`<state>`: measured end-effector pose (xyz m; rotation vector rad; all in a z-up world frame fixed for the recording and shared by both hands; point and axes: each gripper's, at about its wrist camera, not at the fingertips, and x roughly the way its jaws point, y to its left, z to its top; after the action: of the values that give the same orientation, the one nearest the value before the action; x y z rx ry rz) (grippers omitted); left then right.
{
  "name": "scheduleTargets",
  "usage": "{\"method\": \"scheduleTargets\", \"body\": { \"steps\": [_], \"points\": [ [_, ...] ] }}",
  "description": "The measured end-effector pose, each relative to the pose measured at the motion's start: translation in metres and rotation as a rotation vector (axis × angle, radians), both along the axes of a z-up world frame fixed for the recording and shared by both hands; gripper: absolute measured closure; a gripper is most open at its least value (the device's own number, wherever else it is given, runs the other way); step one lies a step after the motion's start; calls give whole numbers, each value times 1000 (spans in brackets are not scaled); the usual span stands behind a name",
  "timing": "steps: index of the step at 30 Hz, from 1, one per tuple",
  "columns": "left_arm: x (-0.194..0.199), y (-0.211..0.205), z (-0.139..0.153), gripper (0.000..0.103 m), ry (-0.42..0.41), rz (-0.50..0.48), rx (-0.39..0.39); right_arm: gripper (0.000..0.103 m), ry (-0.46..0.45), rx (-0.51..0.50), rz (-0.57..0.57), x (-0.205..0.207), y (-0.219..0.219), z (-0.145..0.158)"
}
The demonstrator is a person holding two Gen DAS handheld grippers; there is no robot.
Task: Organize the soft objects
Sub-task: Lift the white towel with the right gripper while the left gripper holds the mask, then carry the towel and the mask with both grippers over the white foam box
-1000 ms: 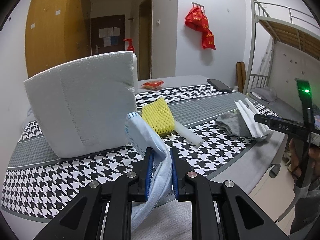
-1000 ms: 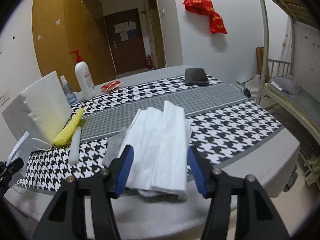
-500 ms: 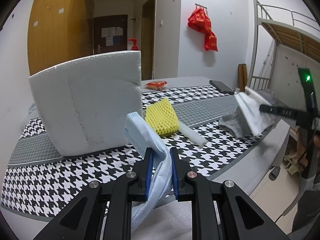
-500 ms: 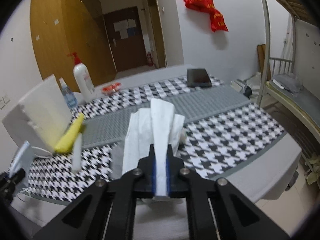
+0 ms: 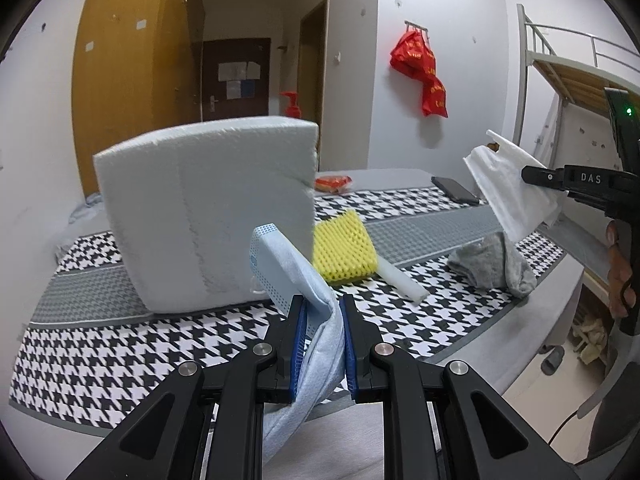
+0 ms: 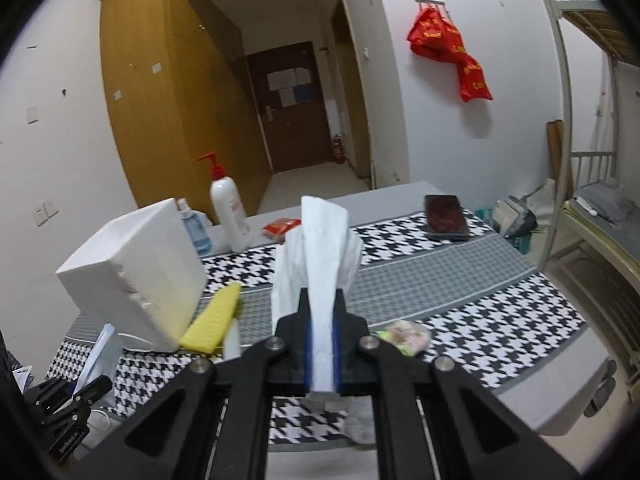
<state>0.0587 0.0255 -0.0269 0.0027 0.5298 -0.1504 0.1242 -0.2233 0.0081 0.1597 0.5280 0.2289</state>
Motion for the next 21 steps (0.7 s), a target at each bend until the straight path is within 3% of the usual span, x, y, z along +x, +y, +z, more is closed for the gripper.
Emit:
{"method": "scheduleTargets", "body": {
  "steps": [21],
  "points": [
    [-25, 27, 66, 85, -179, 86, 69, 93, -101, -14, 195, -15, 68, 38]
  ]
}}
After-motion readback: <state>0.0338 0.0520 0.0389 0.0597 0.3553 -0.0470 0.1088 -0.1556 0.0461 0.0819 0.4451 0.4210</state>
